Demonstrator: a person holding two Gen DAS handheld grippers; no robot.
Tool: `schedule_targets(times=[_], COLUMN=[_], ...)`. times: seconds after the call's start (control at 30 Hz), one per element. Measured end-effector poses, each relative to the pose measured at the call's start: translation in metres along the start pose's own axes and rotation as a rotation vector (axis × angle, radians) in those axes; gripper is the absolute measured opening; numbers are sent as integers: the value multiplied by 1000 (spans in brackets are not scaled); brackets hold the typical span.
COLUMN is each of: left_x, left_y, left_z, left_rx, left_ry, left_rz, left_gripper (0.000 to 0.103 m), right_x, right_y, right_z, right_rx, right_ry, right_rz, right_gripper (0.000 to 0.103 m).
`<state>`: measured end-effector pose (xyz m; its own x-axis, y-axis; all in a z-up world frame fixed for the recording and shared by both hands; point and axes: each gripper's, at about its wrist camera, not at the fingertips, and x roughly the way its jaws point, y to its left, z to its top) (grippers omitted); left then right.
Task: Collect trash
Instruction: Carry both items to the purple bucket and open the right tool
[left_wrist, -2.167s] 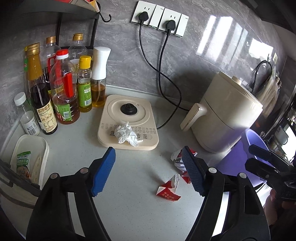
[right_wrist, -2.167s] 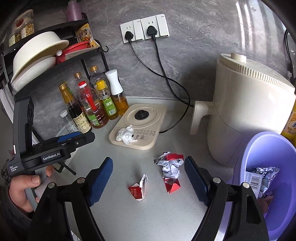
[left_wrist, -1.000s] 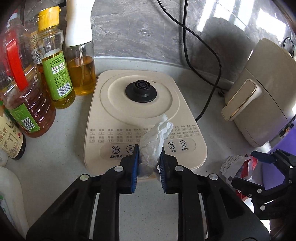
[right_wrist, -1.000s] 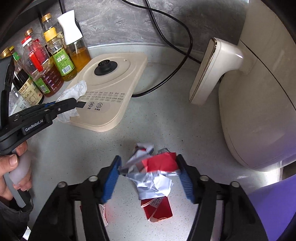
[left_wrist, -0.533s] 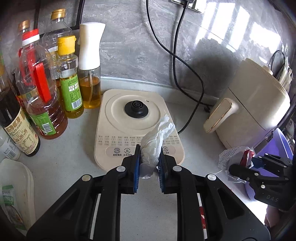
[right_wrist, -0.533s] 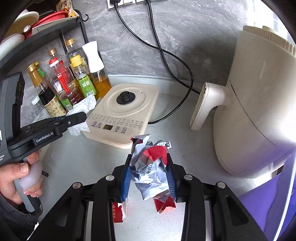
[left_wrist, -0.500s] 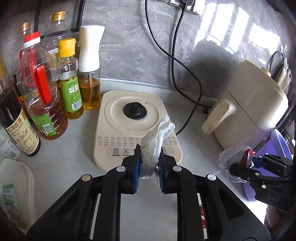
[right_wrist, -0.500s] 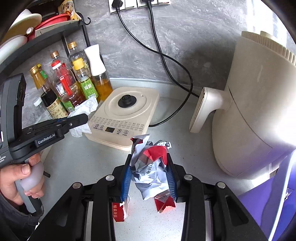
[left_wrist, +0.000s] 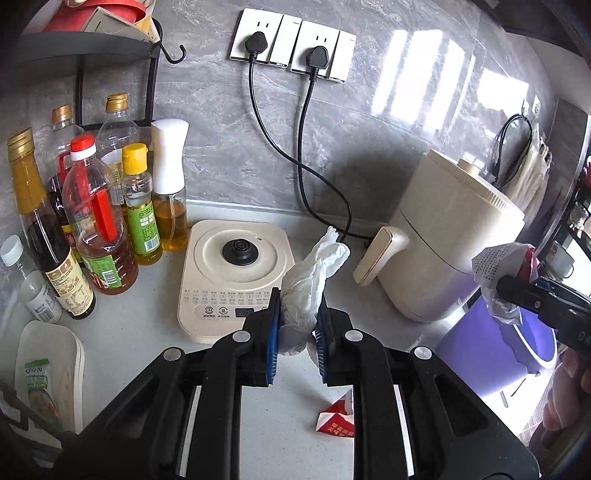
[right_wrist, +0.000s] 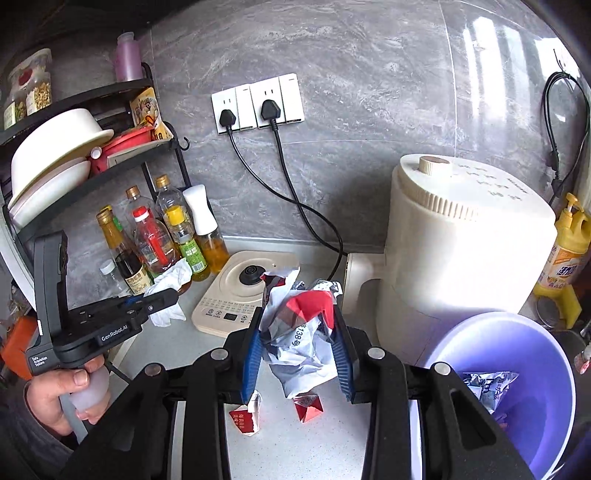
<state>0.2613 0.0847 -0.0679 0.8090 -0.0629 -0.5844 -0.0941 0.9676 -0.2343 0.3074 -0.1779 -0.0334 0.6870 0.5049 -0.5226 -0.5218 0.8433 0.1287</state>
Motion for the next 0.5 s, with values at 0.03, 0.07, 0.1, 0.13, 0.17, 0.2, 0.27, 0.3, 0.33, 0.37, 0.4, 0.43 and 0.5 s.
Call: schedule_targets(times=[0.03,0.07,0.1,0.13,0.17,0.2,0.27,0.3,0.33,0.37,0.4,0.43,0.5], left_x=[0,1,1,1,1,0,-4,-6,-8,-10,-12,-13,-13], left_y=[-3,-8,-13,-19,-25,-32,-46,-54,-60,-67,-75,-83,-100], left_z=[-1,-2,-2,-3,-2,-2,-1,0,0,0,0,-1,-3], left_rx=[1,5,13,23,30,37,48,48,42,34,33,39,67], left_ry=[2,3,5,5,4,0,-14,-21,-25,-27,-31,-33,-33], left_rz=[-4,-7,-10,-13,-17,-22,-33,-37,-42,-49,-59,-70,-84], left_gripper=[17,17,17,17,17,17,17,17,17,17,17,17,17], right_x=[-7,-14,-20,-27,-32,-37,-45,-50,-55,-60,-63,-66,-73], right_y=[-5,-11,-17,-23,-29,-35,-46,-52,-58,-63,-68,-74,-85], right_z=[1,1,1,1,1,1,-1,-1,-1,-1,-1,-1,-3], right_rx=[6,13,19,25,30,33,36,39,42,42,45,53,66], right_ry=[-14,-27,-37,-44,-50,-53,-49,-48,-55,-61,-66,-67,-67], right_rz=[-8,-14,-20,-26,-31,-35,-46,-51,-54,-60,-67,-72,-81], right_gripper=[34,34,34,34,35,35,35,35,35,35,35,35,35])
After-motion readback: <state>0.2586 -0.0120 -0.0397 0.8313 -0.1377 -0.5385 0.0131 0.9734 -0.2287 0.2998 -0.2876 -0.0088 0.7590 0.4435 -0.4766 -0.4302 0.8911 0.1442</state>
